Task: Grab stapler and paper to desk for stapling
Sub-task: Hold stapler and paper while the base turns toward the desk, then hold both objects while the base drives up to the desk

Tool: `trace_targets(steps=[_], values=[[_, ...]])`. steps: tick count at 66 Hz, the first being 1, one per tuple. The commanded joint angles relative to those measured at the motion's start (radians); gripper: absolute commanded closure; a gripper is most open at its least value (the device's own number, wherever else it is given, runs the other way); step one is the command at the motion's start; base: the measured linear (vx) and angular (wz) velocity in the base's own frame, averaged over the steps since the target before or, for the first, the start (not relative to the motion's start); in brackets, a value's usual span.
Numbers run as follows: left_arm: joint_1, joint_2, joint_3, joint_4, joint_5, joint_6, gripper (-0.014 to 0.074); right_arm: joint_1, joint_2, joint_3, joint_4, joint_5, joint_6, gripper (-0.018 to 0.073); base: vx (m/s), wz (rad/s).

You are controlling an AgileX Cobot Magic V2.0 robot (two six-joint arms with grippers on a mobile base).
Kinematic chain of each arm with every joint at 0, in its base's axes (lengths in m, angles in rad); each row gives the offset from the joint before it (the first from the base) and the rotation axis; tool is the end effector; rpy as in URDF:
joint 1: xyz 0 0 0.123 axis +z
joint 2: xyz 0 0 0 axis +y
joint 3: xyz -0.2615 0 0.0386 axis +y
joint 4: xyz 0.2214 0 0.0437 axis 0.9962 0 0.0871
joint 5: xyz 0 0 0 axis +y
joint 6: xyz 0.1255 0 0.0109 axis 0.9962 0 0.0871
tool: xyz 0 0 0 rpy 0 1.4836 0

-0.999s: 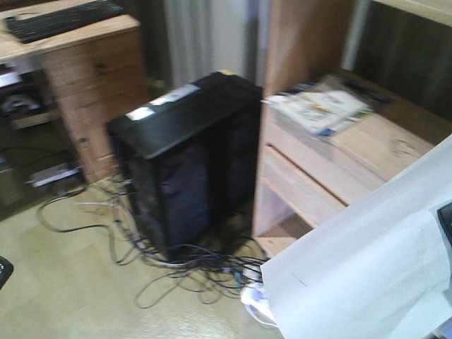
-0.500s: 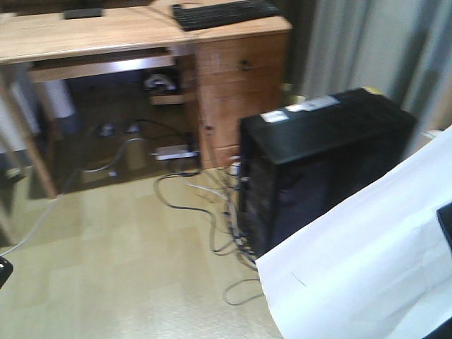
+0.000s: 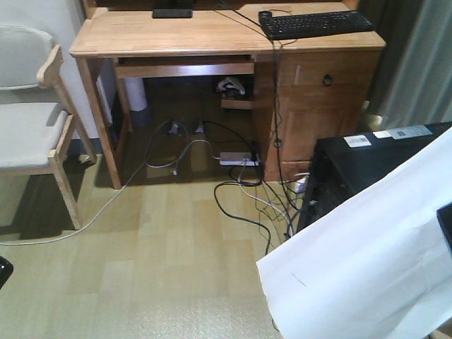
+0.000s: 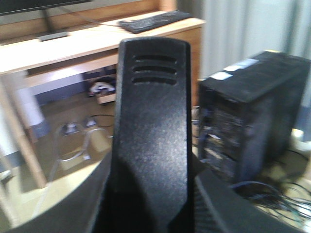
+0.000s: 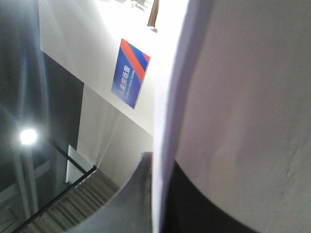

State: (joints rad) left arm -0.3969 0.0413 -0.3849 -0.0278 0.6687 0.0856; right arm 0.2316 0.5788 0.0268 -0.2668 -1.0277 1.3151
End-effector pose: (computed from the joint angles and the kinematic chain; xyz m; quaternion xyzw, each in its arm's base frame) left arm 0.0512 -0.0238 0.2584 0.1846 0.7640 -0.1092 0.6086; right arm 0.1076 0.0546 0.2663 0.1447 0.4984 0.5959 0.6128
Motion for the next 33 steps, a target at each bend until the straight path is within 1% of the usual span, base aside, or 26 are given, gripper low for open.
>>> trace_targets(steps=[1, 15, 33], values=[[-0.002, 0.011, -0.033, -0.004, -0.115, -0.003, 0.0603, 0.0, 0.004, 0.004, 0.003, -0.062, -0.006, 0.0564, 0.19, 0.25], [-0.002, 0.011, -0.033, -0.004, -0.115, -0.003, 0.0603, 0.0, 0.004, 0.004, 0.003, -0.062, -0.006, 0.0564, 0.22, 0.19], [-0.002, 0.011, -0.033, -0.004, -0.115, -0.003, 0.0603, 0.0, 0.004, 0.004, 0.003, -0.062, -0.006, 0.0564, 0.28, 0.08]])
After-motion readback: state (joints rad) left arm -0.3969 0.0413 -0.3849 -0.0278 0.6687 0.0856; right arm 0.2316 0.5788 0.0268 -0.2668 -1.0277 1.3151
